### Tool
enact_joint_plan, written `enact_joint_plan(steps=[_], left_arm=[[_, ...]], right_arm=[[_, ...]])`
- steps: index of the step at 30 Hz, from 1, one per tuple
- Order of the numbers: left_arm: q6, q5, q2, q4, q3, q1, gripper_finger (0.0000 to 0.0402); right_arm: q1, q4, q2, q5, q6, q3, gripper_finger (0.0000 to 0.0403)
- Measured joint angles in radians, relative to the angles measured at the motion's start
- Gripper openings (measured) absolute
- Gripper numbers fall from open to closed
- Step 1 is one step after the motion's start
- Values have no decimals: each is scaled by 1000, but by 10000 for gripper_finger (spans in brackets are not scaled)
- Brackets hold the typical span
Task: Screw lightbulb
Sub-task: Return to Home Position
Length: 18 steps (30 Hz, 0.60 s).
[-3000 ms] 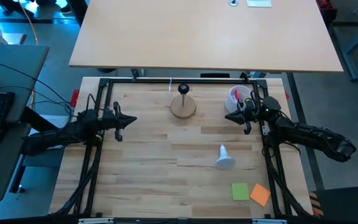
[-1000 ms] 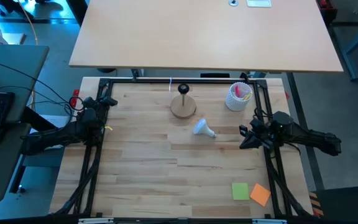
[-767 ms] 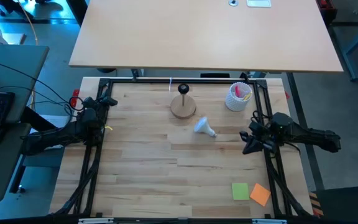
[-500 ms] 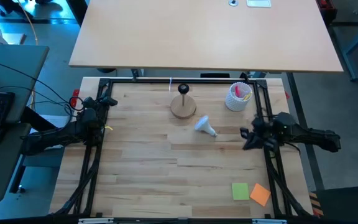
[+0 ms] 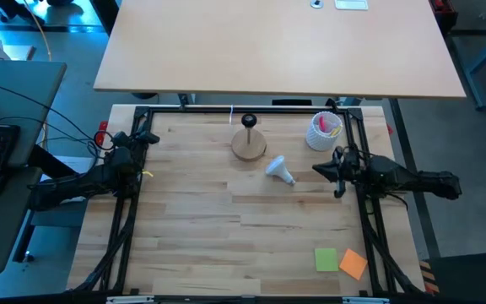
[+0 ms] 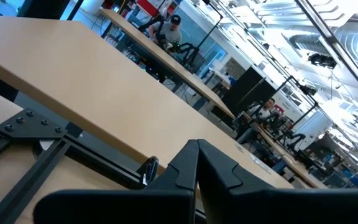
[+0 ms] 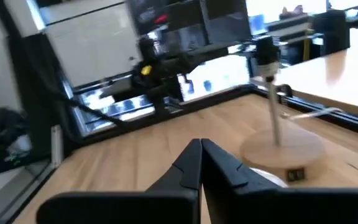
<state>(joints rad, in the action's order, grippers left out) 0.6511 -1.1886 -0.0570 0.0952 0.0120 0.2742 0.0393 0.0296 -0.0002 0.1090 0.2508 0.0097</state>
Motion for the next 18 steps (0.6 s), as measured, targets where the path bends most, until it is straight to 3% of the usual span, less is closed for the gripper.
enact_joint_plan(steps=[4,9,18], left_arm=[[0,0,0,0,0,0,0],[0,0,0,-1,0,0,0],[0,0,0,-1,0,0,0]], right_arm=[[-29,-11,0,-79,-96,0,0],[-41,-12,0,-88,-185,0,0],[-33,-11,6,-91,-154,0,0]])
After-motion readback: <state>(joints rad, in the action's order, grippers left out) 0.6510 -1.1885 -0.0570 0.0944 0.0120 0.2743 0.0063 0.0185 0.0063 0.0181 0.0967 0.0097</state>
